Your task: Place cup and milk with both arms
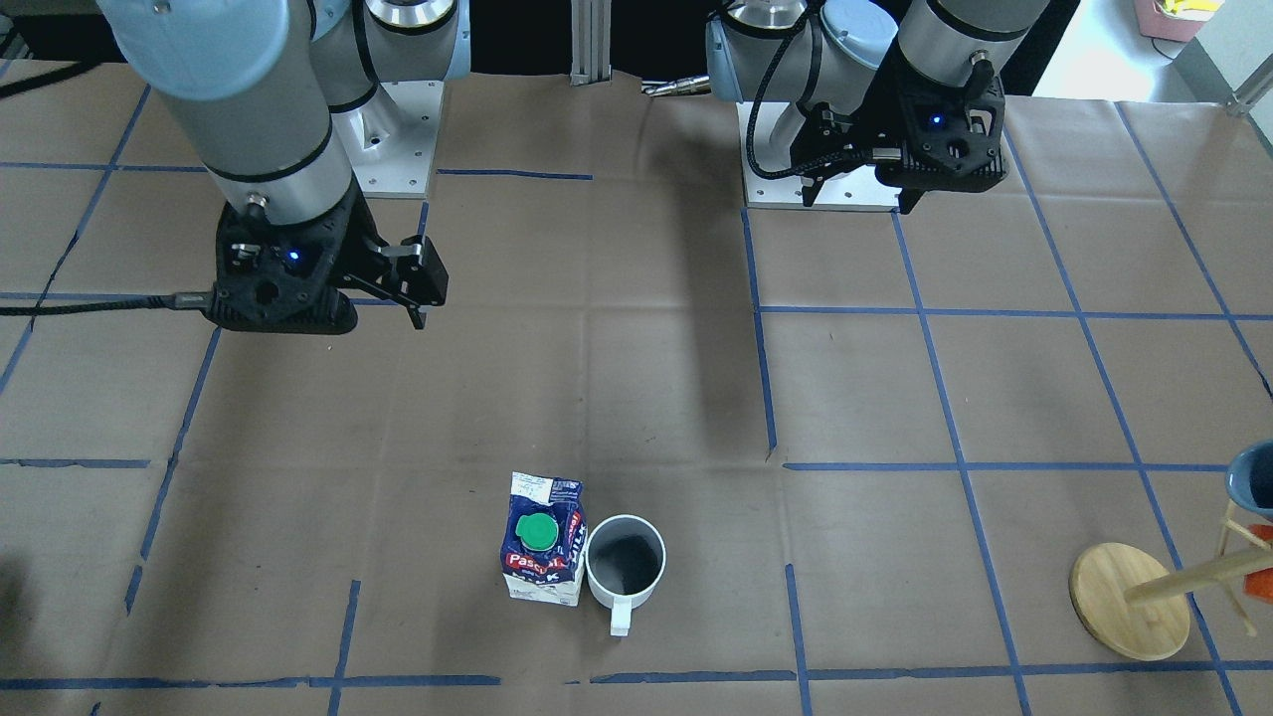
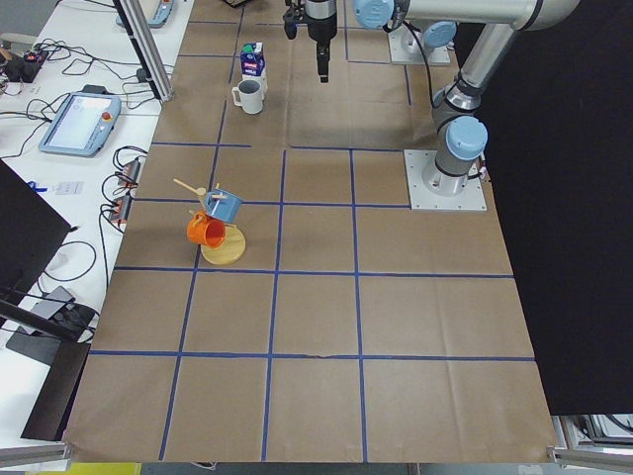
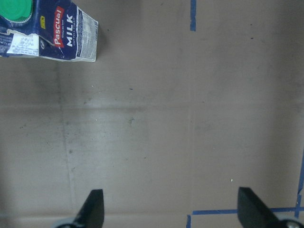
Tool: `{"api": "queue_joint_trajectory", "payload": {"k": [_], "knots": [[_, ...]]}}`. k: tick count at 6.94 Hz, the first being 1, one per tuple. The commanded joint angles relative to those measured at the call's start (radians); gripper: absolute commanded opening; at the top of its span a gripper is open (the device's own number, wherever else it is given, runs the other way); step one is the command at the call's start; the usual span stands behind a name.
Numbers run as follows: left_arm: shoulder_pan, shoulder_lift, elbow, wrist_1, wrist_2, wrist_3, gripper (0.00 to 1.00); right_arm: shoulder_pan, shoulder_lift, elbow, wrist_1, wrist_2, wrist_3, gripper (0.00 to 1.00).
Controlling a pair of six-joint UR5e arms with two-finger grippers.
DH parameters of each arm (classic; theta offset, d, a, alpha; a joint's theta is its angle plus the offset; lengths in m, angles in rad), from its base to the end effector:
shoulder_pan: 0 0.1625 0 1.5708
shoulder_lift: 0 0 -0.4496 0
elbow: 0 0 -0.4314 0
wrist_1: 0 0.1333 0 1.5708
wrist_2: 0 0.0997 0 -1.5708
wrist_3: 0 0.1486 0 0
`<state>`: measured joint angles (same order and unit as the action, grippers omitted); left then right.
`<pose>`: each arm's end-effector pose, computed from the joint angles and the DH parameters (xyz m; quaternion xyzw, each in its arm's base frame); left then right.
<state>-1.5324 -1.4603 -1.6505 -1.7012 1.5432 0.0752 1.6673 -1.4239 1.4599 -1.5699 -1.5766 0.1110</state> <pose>-0.1194 -0.4710 0.4649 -0.0177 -0.9985 -0.0489 0.0166 0.1888 -0.5756 0.4396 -0.0072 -0.9998 -0.0180 0.0048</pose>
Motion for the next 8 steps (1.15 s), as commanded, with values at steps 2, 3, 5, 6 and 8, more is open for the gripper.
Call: {"api": "queue_joint_trajectory", "payload": {"k": [2,3,5,6,8], "knots": [[0.0,0.002,0.0,0.0,0.0,0.0,1.0,-0.067,-0.149,0.172,-0.008,0.01,-0.045,1.0],[0.0,0.002,0.0,-0.002,0.002,0.0,1.0,-0.06,-0.173,0.195,-0.077,0.0,-0.044,1.0],[0.0,0.003,0.0,-0.002,0.002,-0.002,1.0,-0.064,-0.173,0.186,-0.078,-0.002,-0.04,1.0],[0.0,0.008,-0.014,0.0,-0.002,-0.003,1.0,-0.064,-0.174,0.186,-0.076,-0.002,-0.039,1.0],[0.002,0.012,-0.034,0.008,-0.003,-0.003,1.0,-0.066,-0.174,0.186,-0.076,-0.003,-0.04,1.0]]}}
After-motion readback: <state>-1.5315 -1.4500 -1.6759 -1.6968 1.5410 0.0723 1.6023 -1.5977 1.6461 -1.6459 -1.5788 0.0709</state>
